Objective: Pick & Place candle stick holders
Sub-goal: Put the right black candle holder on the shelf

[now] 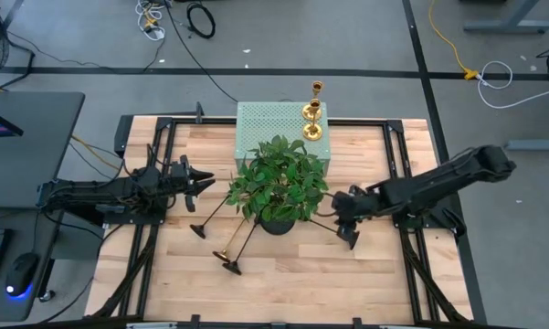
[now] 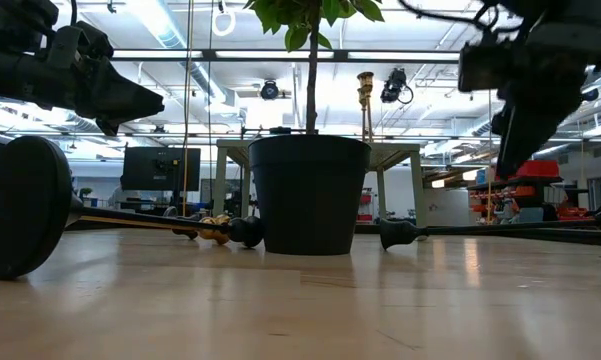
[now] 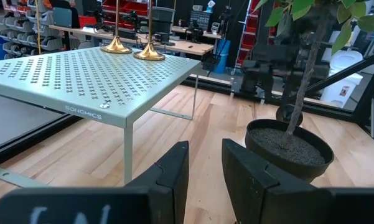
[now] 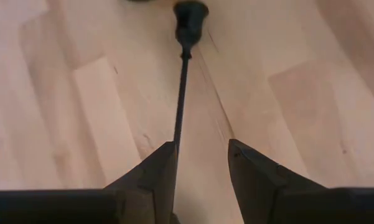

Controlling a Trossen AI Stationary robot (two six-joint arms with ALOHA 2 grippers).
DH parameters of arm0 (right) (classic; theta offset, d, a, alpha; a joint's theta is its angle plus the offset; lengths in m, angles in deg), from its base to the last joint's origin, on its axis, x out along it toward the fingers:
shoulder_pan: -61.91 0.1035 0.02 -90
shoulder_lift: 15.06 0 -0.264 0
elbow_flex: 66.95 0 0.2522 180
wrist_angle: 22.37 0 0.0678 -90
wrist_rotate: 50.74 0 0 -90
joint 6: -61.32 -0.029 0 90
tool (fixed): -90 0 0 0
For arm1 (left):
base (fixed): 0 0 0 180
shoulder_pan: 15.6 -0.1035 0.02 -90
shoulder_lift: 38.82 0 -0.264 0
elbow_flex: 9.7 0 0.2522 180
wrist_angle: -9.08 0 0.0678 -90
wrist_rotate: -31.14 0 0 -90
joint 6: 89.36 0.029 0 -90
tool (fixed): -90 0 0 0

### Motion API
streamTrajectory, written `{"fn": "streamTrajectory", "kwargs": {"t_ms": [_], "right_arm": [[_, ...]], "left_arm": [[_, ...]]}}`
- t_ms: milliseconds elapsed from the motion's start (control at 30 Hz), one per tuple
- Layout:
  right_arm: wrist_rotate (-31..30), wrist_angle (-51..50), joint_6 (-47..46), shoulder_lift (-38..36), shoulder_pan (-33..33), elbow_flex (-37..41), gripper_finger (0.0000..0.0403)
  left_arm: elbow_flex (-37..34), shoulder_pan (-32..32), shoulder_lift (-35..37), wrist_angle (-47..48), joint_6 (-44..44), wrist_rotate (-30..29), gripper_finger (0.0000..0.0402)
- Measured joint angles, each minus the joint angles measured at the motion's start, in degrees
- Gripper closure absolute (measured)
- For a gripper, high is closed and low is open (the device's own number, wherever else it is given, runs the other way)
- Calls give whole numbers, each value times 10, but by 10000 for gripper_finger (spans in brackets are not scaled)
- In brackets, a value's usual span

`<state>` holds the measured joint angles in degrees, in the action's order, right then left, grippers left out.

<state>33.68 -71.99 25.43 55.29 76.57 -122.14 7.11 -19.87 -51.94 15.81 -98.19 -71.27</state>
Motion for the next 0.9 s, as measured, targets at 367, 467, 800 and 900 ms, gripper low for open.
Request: {"fn": "streamTrajectory", "kwargs": {"t_ms": [367, 467, 800, 900], "right_arm": [[0, 67, 3, 122, -6, 0, 259], [0, 93, 3, 140, -7, 0, 259], [5, 122, 18, 168, -13, 0, 259], [17, 133, 19, 162, -23, -2, 259]], "left_arm": [[0, 0, 0, 0, 0, 2, 303], [0, 0, 0, 0, 0, 2, 303], [0, 0, 0, 0, 1, 2, 303], [0, 0, 0, 0, 3, 2, 303]]}}
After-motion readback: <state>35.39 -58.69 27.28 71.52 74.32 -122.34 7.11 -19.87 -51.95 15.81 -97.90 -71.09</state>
